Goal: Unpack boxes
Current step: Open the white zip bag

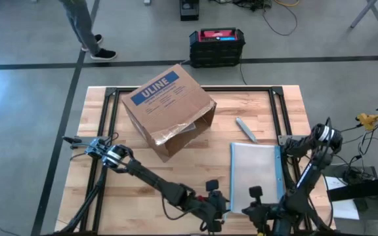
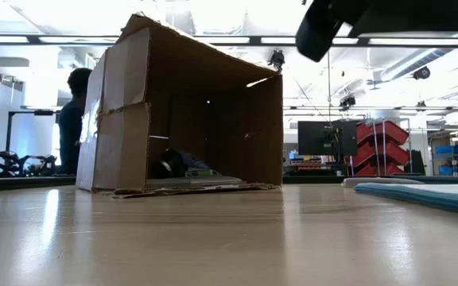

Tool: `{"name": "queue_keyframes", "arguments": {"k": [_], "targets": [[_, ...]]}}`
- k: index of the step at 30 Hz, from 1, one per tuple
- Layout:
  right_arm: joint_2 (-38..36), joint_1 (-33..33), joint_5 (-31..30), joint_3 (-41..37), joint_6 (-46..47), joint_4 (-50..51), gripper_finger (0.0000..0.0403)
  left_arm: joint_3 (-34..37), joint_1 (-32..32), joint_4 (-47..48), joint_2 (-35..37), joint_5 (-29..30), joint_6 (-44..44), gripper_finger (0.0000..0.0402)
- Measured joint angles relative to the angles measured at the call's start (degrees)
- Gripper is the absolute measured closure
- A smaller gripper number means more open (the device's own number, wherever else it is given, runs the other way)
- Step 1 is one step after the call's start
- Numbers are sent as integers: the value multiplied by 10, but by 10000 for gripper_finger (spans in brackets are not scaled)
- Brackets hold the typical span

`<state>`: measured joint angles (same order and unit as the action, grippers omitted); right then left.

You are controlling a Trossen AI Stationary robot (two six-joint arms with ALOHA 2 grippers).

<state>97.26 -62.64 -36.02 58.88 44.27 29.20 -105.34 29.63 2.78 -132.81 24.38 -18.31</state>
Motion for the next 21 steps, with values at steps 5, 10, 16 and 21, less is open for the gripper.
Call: {"name": "queue_keyframes", "arguments": {"k": [5, 10, 16, 21], "targets": [[33, 1, -31, -9, 24, -24, 372, 20, 2, -4, 0, -16, -8, 253], [70, 4, -60, -9, 54, -56, 309, 37, 4, -5, -2, -15, -38, 238], [113, 19, -49, -9, 86, -56, 256, 51, 9, -12, -2, -16, -52, 229], [120, 27, -26, -8, 124, -61, 311, 51, 13, -36, -2, -24, -53, 229]]}}
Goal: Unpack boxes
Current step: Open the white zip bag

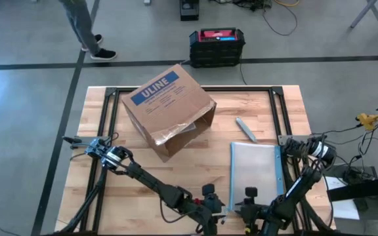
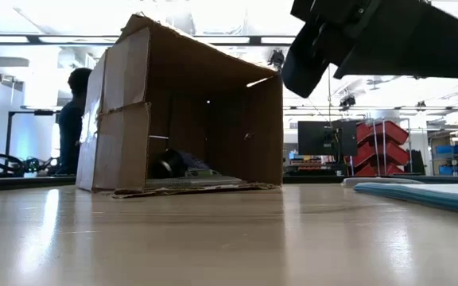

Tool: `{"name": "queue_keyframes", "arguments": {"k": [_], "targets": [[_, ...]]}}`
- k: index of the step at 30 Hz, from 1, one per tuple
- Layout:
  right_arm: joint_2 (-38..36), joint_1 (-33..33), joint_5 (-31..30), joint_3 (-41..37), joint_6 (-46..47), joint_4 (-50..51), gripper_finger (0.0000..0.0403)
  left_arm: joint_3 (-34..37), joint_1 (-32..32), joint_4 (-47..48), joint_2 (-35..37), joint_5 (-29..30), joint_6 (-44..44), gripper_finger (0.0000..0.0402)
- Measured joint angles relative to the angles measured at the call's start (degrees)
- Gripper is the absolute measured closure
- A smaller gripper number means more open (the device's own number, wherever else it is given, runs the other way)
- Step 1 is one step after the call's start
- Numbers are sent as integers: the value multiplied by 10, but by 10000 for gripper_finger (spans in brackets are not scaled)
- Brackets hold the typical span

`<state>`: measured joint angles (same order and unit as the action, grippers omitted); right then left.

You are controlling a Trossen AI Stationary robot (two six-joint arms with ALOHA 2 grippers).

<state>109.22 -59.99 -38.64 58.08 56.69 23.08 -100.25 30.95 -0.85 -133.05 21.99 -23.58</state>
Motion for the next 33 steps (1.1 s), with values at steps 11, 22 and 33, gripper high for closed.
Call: {"name": "queue_keyframes", "arguments": {"k": [11, 22, 33], "targets": [[-25, -1, 11, 15, -13, 3, 400, 4, 0, -36, -33, -5, 20, 242], [-24, -2, -4, 37, -27, 2, 370, 2, -24, -62, -64, 12, 34, 219], [-23, -2, -15, 15, -11, 4, 270, 2, -32, -83, -78, -31, 34, 226]]}}
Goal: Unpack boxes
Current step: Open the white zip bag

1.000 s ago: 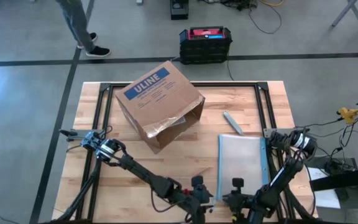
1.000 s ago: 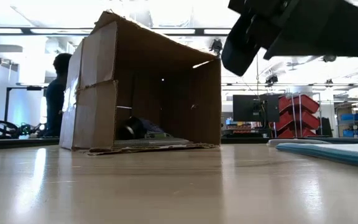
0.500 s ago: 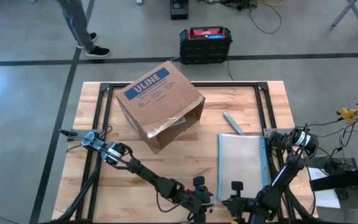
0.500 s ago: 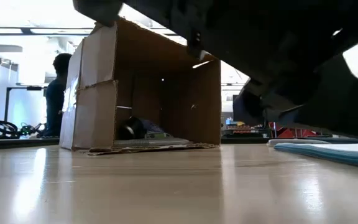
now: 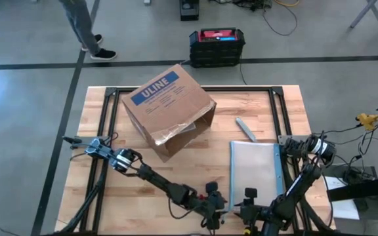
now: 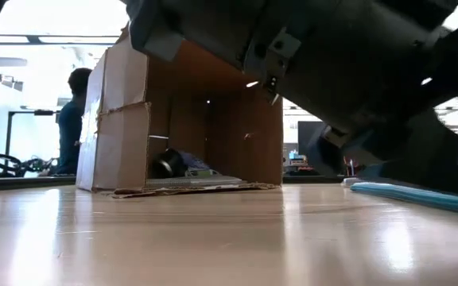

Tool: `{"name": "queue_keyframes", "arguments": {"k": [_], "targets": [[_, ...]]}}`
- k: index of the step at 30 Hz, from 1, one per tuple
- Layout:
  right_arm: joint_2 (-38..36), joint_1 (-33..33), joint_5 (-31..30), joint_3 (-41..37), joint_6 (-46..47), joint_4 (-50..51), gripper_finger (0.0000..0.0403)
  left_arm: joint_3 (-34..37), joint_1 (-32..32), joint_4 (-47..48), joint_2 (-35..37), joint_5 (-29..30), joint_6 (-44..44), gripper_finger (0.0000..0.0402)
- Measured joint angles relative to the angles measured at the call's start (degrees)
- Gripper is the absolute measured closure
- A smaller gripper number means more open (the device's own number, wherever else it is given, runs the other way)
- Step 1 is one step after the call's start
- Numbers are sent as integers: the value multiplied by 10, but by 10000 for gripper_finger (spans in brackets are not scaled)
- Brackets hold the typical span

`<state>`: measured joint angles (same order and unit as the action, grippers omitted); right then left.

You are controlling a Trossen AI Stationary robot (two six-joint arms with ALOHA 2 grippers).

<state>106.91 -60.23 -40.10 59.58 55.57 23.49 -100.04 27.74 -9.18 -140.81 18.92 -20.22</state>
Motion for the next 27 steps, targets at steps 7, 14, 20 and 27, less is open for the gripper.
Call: {"name": "queue_keyframes", "arguments": {"k": [7, 14, 20, 27], "targets": [[1, 6, -5, -8, 15, -4, 269, 0, -1, 21, 0, 6, -4, 248], [1, 7, -2, -11, 15, -6, 305, -1, -2, 9, -17, 6, -17, 283], [1, 7, 1, -18, 8, -16, 332, -8, -2, -12, -38, 2, -28, 326], [1, 8, 13, -23, 8, -17, 365, -7, -3, -5, -35, -4, -20, 397]]}}
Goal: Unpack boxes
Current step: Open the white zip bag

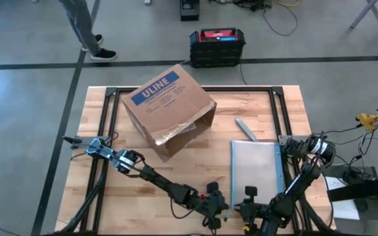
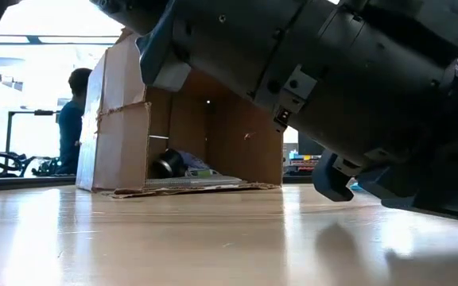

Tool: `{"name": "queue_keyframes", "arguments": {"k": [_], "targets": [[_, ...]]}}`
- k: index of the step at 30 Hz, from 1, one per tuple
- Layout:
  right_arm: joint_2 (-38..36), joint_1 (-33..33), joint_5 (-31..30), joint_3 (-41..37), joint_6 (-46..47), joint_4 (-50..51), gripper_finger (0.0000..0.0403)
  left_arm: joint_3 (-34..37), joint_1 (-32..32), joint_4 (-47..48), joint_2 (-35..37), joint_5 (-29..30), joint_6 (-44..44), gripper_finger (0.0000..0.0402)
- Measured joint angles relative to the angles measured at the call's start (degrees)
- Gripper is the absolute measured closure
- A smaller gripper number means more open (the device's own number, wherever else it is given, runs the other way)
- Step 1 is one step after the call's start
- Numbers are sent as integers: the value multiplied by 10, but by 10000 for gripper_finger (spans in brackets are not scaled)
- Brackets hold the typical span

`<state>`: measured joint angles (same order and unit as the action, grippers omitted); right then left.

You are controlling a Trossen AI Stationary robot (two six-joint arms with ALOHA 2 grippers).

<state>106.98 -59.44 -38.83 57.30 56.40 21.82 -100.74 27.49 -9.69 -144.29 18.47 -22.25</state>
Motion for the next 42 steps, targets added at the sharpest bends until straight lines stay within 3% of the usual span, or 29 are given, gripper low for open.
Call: {"name": "queue_keyframes", "arguments": {"k": [6, 9, 18, 21, 29, 34, 42], "targets": [[0, 2, 39, 0, -4, -4, 389, -20, 0, 20, -1, 7, 27, 400], [0, 0, 54, 0, -2, -8, 399, -45, -2, 75, 3, 27, 53, 401], [0, -28, 107, 0, -22, -48, 402, -80, -26, 159, 6, 46, 87, 401], [-1, -34, 86, 2, -13, -45, 402, -80, -29, 156, 7, 31, 87, 401], [-10, -9, -40, 4, -5, 13, 403, -81, -20, 152, 9, 2, 78, 401], [1, 19, -18, 3, -11, 22, 403, -81, -12, 151, 9, 2, 66, 402], [22, 9, 32, 3, -39, -20, 403, -82, -28, 151, 13, 66, 89, 401]]}}
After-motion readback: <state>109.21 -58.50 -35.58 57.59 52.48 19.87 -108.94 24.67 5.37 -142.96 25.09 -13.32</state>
